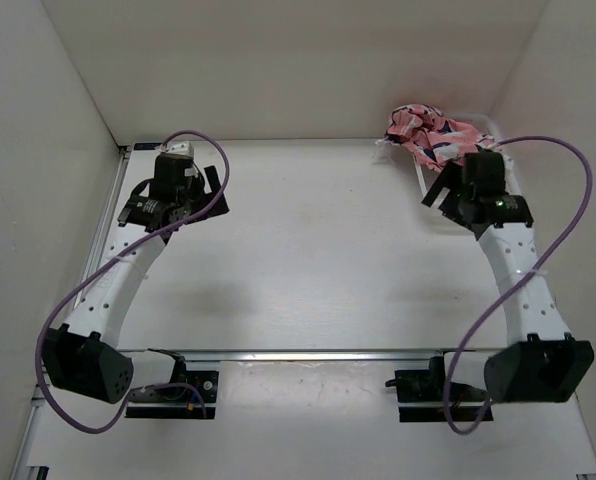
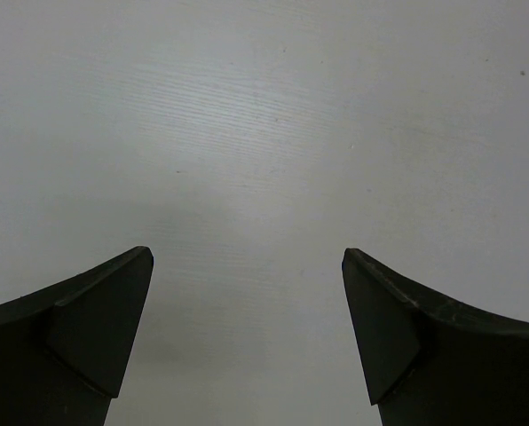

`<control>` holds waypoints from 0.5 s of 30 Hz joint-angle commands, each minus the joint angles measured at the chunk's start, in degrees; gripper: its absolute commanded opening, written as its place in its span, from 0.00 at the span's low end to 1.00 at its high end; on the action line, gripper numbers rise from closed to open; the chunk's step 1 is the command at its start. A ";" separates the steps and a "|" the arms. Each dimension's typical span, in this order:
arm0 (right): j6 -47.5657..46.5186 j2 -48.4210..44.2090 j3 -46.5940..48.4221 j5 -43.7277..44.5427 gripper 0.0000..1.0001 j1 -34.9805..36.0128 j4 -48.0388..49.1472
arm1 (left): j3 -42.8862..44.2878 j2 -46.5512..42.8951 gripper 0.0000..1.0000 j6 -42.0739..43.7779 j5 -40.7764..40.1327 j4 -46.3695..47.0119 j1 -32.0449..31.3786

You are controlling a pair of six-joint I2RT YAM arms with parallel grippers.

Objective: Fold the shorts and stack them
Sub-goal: Grab the shorts from the pile

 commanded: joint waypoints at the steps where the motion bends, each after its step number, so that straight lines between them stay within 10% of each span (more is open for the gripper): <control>1: -1.95 7.85 5.63 -18.87 1.00 -11.12 4.17 | 0.24 0.81 1.00 -1.17 0.87 -0.23 -0.27; 15: 6.04 47.41 38.06 -30.09 1.00 -14.13 8.40 | 3.85 1.34 1.00 1.20 -3.26 -3.83 -0.27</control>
